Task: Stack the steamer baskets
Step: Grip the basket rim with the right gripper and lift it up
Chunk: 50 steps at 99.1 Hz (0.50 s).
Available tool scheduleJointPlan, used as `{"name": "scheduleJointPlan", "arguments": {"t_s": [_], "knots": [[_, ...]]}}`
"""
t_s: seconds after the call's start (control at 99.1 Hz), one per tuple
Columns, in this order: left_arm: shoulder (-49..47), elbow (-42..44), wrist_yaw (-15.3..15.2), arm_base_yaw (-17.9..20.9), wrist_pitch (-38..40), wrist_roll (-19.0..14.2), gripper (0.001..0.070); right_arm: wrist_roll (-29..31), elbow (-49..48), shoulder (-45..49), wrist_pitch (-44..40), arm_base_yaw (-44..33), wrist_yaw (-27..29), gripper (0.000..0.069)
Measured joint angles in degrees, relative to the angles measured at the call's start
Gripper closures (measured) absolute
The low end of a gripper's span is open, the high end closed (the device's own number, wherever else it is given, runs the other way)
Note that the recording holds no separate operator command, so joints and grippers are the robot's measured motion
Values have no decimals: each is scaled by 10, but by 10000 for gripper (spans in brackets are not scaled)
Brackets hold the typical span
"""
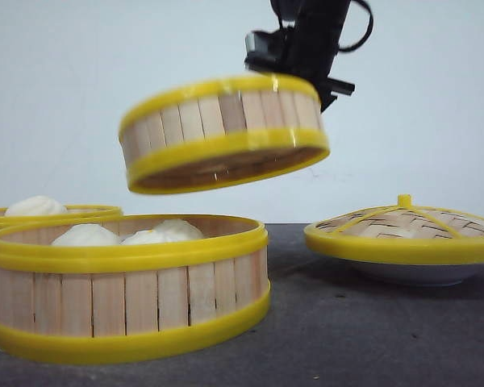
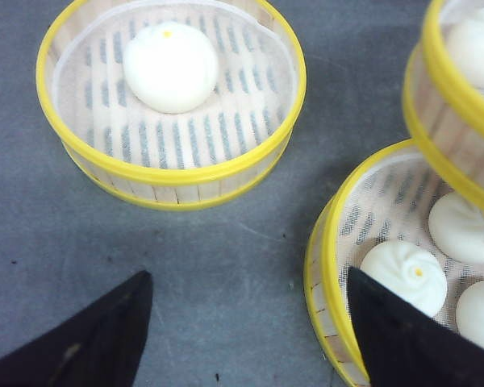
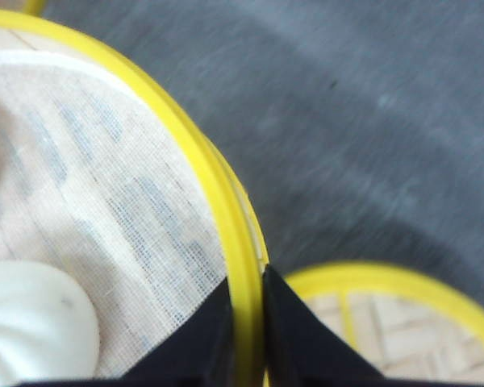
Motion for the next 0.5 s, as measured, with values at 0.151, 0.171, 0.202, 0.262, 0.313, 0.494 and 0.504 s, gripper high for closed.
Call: {"name": "scheduleJointPlan", "arguments": {"t_s": [0.151,0.171,0.202,0.262,0.313,0.494,0.504], "knots": [[0,0,0,0,0,0,244,-4,0,-10,-25,0,-8,665],[0,0,0,0,0,0,244,-4,0,-11,-25,0,-9,665],[0,0,0,0,-1,0,244,-4,0,-15,-25,2,-11,665],[0,0,0,0,-2,0,244,-4,0,-25,-26,3,-15,665],[0,0,0,0,-2,0,244,-4,0,-38,-26,5,-14,665],[0,0,-1,0,-2,1,244,-4,0,-79,-29,30,-15,665],[0,0,-1,0,-2,1,244,-4,0,-80,-29,31,-15,665]]}}
